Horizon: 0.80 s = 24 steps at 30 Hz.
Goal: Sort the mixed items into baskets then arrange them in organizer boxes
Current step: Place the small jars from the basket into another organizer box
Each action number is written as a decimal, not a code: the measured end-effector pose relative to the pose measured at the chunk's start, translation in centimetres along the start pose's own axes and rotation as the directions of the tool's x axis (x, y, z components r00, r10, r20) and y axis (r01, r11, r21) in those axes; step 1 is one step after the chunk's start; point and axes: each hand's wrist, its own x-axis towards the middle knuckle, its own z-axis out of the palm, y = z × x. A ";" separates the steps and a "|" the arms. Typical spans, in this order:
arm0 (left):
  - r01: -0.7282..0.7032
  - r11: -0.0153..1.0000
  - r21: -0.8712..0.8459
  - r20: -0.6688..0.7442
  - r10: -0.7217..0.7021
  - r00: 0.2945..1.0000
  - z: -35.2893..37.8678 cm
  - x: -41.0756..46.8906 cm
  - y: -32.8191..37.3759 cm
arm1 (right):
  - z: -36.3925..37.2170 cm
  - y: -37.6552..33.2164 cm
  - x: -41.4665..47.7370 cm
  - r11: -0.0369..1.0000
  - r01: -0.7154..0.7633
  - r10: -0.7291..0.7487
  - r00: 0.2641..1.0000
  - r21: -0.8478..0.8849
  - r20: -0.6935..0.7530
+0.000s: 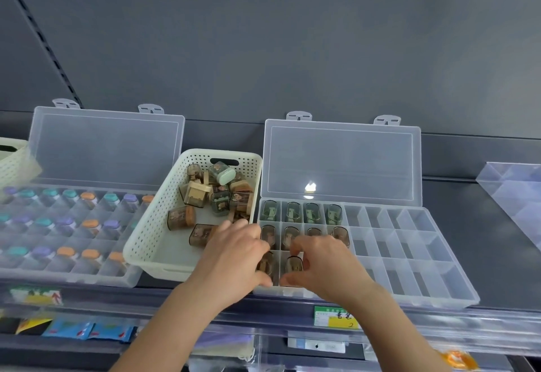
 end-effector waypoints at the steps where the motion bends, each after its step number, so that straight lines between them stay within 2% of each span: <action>1: -0.008 1.000 0.010 0.008 0.008 1.000 0.0 0.0 -0.1 | 0.0 0.0 0.0 1.000 0.002 -0.002 1.000 0.010 0.004; 18: -0.034 0.998 0.043 0.024 0.033 0.999 -0.1 -0.3 -0.2 | -0.4 0.2 0.1 0.999 -0.001 0.000 1.000 0.035 0.027; 21: -0.015 0.994 -0.109 -0.017 0.013 1.000 -0.6 -0.6 -0.3 | -0.9 -0.1 0.3 0.998 0.025 -0.026 1.000 0.054 0.014; 24: 0.062 0.944 -0.323 -0.083 -0.093 0.992 -1.9 -0.8 -1.3 | -1.5 -1.2 0.9 0.992 0.101 -0.098 0.994 0.072 -0.043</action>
